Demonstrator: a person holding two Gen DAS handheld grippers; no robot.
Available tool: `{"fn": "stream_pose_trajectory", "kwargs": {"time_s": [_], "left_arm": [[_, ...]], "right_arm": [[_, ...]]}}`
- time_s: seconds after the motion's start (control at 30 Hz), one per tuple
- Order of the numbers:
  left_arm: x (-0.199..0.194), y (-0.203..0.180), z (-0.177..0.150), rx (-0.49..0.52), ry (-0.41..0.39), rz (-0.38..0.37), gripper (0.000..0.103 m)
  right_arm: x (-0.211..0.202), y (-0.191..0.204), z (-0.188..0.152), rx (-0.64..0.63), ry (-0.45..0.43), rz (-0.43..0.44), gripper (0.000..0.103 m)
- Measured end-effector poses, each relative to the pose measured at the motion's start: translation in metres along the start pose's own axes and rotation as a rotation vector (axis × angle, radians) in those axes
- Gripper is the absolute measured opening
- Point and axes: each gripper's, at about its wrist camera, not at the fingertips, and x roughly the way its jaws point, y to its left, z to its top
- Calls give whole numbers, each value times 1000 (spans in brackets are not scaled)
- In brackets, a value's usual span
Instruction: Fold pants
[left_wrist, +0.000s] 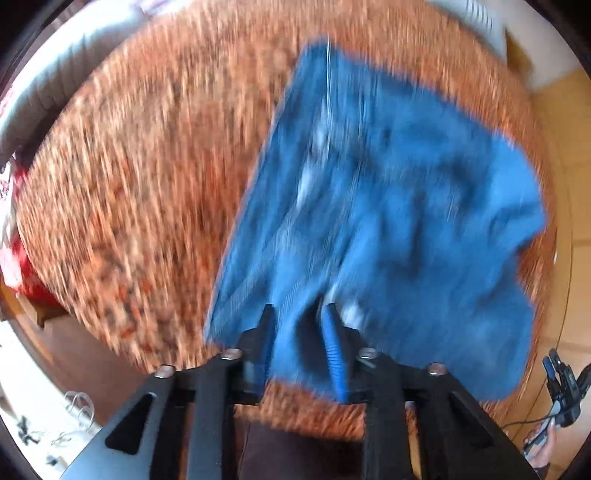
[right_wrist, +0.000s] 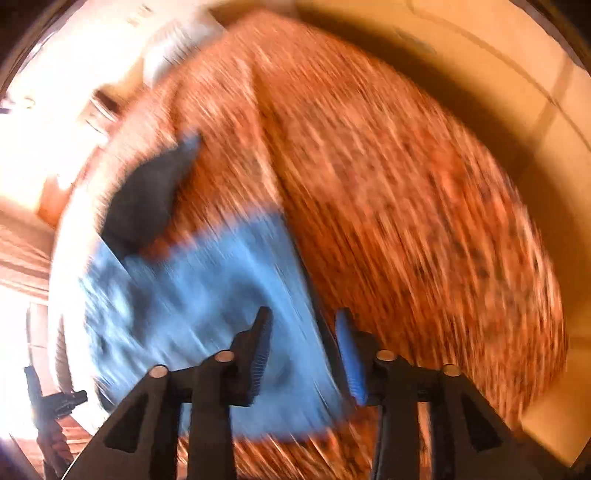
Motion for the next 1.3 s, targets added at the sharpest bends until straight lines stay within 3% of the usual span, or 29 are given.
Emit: {"fn": "stream_pose_trajectory", "kwargs": {"time_s": [0.03, 0.1, 0.17, 0.27, 0.4, 0.43, 0.47, 0.5, 0.57, 0.67, 0.73, 0.83, 0.87, 0.9, 0.97, 1.0, 1.07, 1.1, 1.13, 1.23, 1.3], "left_arm": [[-1, -4, 17, -15, -43, 15, 58], [15, -11, 55, -44, -92, 24, 79], [31, -20, 83, -75, -77, 29, 77], [76, -22, 114, -159, 19, -16, 72], [123, -23, 156, -201, 50, -28, 69], [130, -24, 163, -187, 43, -3, 55], [138, -30, 167, -152, 44, 35, 39], [149, -38, 171, -107, 76, 79, 7], [166, -42, 177, -74, 108, 113, 5], [180, -46, 178, -16, 68, 195, 5], [193, -50, 178, 5, 79, 238, 5], [203, -51, 182, 25, 85, 234, 5], [203, -52, 182, 35, 103, 227, 5], [196, -46, 181, 28, 113, 192, 5], [179, -37, 186, -15, 79, 102, 6], [173, -32, 195, -46, 51, 73, 13], [171, -29, 216, -84, 21, 34, 36], [174, -29, 225, -94, 13, 36, 52], [179, -30, 234, -105, 7, 51, 55], [210, -28, 243, -137, 69, 90, 53], [231, -33, 242, -145, 125, 93, 50]], "right_arm": [[2, 11, 15, -22, -22, 38, 56], [19, 34, 42, -42, -21, 94, 62], [54, 74, 70, -66, 15, 168, 62], [105, 114, 92, -39, 77, 229, 62], [158, 157, 96, -54, 162, 216, 62], [165, 165, 95, -77, 170, 194, 61], [171, 174, 95, -119, 172, 175, 43], [177, 177, 93, -175, 176, 143, 12], [175, 187, 101, -269, 162, 93, 12], [140, 171, 141, -358, 55, -37, 12], [115, 131, 185, -300, -5, -148, 16], [113, 90, 218, -227, 51, -298, 22], [113, 79, 223, -192, 76, -307, 23], [109, 64, 228, -128, 95, -283, 23], [89, 48, 226, -76, 37, -198, 25], [84, 48, 229, -70, 17, -148, 40], [98, 63, 241, -71, 25, -73, 65], [114, 80, 247, -86, 40, -46, 66], [124, 93, 249, -103, 62, -20, 66], [165, 124, 248, -164, 118, -6, 65], [197, 140, 246, -191, 159, -125, 65]]}}
